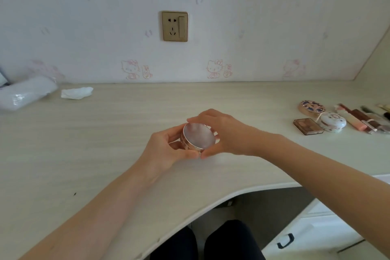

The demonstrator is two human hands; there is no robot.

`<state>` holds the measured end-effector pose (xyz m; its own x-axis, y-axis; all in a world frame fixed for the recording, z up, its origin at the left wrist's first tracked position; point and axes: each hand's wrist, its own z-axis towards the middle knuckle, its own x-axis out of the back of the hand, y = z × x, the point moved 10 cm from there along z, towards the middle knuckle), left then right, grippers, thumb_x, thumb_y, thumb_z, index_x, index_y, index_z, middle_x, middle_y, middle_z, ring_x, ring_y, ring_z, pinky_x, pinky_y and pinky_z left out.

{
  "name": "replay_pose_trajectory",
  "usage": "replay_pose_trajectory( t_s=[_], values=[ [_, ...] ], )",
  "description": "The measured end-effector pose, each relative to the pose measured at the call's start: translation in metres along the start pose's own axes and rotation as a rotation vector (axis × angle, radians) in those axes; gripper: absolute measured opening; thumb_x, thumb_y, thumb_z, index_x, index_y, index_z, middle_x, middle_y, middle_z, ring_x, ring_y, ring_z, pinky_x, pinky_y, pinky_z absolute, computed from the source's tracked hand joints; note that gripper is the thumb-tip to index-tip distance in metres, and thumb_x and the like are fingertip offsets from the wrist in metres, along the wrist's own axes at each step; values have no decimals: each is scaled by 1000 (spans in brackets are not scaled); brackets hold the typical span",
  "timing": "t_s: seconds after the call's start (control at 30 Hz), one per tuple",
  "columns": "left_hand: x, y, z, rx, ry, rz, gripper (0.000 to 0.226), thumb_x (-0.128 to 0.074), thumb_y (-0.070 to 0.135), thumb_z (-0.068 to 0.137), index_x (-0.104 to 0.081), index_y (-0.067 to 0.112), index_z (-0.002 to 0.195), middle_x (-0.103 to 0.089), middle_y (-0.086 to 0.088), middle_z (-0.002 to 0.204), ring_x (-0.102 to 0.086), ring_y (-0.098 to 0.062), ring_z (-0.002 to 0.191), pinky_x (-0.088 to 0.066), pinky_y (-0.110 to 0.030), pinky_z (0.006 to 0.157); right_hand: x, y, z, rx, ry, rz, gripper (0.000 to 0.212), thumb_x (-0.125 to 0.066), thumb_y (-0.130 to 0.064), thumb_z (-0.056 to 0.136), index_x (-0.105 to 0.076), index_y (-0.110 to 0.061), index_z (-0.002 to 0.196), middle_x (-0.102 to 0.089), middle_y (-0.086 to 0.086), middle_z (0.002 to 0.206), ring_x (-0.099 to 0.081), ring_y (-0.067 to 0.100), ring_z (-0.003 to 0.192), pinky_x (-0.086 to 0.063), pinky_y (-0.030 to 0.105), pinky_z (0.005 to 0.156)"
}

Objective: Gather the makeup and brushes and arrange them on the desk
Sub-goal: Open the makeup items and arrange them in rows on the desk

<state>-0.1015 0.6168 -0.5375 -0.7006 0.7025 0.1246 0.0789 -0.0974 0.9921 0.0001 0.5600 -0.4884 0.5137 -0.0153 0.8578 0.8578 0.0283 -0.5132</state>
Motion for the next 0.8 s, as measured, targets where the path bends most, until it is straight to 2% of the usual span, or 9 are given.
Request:
replay_pose_trajectory(
  t_s=[0.07, 0.23, 0.4, 0.6, 0.8],
  values=[
    [-2, -2, 0, 4, -3, 4, 70, -84, -4, 59, -63, 21, 122, -73, 4, 106, -70, -20, 96, -54, -28, 87, -3, -3, 0, 39, -37, -49, 80, -81, -34, 72, -40, -34, 141, -43, -12, 128, -44, 5, 108, -42, 18, 89],
    [-4, -7, 1, 6, 4, -3, 71, -85, -3, 60, -62, 18, 124, -72, 4, 109, -70, -20, 96, -52, -28, 87, -6, 0, 4, 66, -88, -116, 76, -76, -38, 76, -38, -35, 142, -47, -14, 127, -46, 8, 111, -48, 28, 89],
    [-1, -6, -1, -1, 25, -25, 71, -83, -3, 62, -60, 17, 127, -71, 4, 111, -70, -20, 97, -53, -30, 90, -9, 0, 8, 85, -109, -131, 73, -72, -38, 81, -35, -31, 144, -50, -14, 126, -46, 9, 111, -37, 21, 87],
    [0, -5, -3, -12, 36, -40, 68, -82, -2, 65, -61, 20, 126, -72, 4, 109, -70, -19, 97, -53, -32, 91, -10, -4, 12, 98, -138, -151, 71, -68, -41, 83, -34, -32, 145, -50, -15, 129, -47, 12, 114, -45, 29, 92],
    [1, -4, -2, -18, 43, -47, 65, -81, -3, 66, -62, 22, 123, -73, 3, 108, -69, -24, 99, -53, -33, 93, -7, -3, 13, 99, -152, -127, 68, -67, -36, 85, -34, -32, 144, -49, -15, 133, -46, 10, 117, -40, 23, 92]
  ],
)
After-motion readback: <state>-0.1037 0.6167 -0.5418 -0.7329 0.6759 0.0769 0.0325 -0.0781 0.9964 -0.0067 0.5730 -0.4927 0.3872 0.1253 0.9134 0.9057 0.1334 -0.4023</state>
